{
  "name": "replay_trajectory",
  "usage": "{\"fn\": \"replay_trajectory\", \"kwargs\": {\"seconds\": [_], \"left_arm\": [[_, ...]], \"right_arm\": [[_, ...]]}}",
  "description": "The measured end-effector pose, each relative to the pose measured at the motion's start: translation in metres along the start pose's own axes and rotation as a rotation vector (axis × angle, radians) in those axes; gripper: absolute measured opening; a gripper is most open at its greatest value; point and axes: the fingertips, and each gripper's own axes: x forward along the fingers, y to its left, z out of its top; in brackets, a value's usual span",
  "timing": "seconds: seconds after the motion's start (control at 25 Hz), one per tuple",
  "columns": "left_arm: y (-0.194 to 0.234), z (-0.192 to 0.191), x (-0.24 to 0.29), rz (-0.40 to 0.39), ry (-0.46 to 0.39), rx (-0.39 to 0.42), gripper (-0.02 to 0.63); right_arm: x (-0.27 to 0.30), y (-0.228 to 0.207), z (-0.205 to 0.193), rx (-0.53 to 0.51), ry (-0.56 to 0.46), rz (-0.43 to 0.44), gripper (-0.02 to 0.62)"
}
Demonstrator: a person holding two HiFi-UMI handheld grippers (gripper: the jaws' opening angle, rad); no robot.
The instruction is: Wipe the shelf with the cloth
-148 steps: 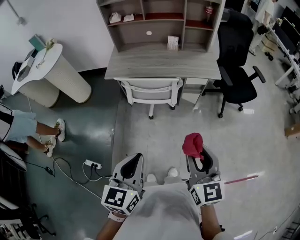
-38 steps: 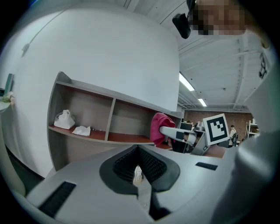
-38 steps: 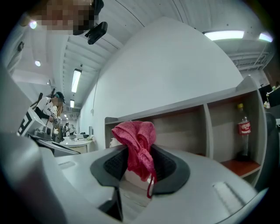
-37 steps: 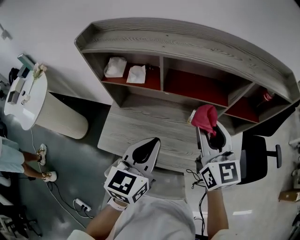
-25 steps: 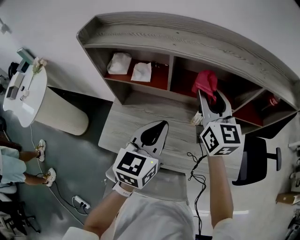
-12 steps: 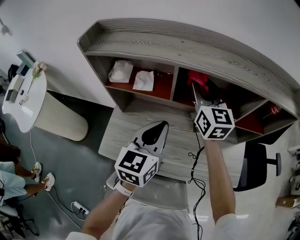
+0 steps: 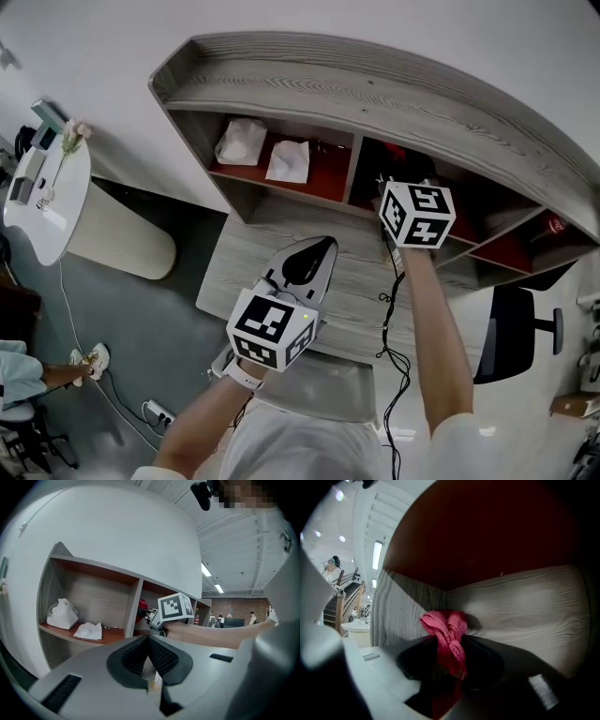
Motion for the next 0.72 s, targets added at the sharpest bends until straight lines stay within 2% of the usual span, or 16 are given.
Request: {"fn": "replay_trajectory", "kwargs": {"seconds": [0.2, 0.72], "left_arm": [[0.005, 0.002, 0.002, 0.011, 0.0, 0.001, 0.006], [0.004, -0.004, 0.005, 0.021, 0.005, -0.007, 0.006]], "right_arm": [[0.018, -0.008, 0.003, -0.004, 0.001, -0.009, 0.149], [0.011, -0.024, 0.001, -0.053, 0.008, -0.066, 0.147]]}}
